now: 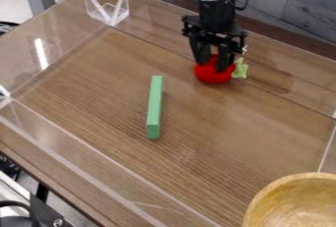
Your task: Move the red fruit to the right
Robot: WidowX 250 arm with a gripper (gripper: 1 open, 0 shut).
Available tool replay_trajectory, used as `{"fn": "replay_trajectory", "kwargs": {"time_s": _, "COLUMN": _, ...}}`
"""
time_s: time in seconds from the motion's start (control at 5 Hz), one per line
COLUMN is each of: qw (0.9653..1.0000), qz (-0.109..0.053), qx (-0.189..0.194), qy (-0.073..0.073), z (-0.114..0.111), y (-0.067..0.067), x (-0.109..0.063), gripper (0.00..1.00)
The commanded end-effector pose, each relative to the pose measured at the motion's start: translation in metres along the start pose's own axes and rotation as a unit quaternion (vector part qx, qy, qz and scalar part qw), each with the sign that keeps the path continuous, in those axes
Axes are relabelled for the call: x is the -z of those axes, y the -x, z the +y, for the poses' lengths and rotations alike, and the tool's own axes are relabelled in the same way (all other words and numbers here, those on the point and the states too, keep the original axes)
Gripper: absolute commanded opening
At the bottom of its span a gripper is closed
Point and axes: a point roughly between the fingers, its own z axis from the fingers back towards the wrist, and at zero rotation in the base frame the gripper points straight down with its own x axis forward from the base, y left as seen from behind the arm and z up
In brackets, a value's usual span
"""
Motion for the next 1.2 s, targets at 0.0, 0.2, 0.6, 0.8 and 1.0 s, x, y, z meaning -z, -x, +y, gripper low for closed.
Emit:
{"fn": "replay_trajectory", "kwargs": {"time_s": 0.0, "qw": 0.9997, "qz": -0.023, "qx": 0.003, "qy": -0.005, "z": -0.0016, "y": -0.009, "x": -0.0144, "gripper": 0.0}}
{"fn": "replay_trajectory", "kwargs": {"time_s": 0.2, "qw": 0.9997, "qz": -0.024, "qx": -0.001, "qy": -0.006, "z": -0.0014, "y": -0.0094, "x": -0.0152, "gripper": 0.0}}
{"fn": "replay_trajectory", "kwargs": {"time_s": 0.6, "qw": 0.9998, "qz": -0.016, "qx": -0.011, "qy": -0.003, "z": -0.0014, "y": -0.0104, "x": -0.016, "gripper": 1.0}}
{"fn": "replay_trajectory", "kwargs": {"time_s": 0.8, "qw": 0.9998, "qz": -0.015, "qx": -0.012, "qy": -0.005, "z": -0.0011, "y": -0.01, "x": -0.0138, "gripper": 0.0}}
{"fn": "replay_trajectory", "kwargs": {"time_s": 1.0, "qw": 0.9998, "qz": -0.016, "qx": -0.014, "qy": -0.006, "z": -0.0009, "y": -0.0097, "x": -0.0144, "gripper": 0.0}}
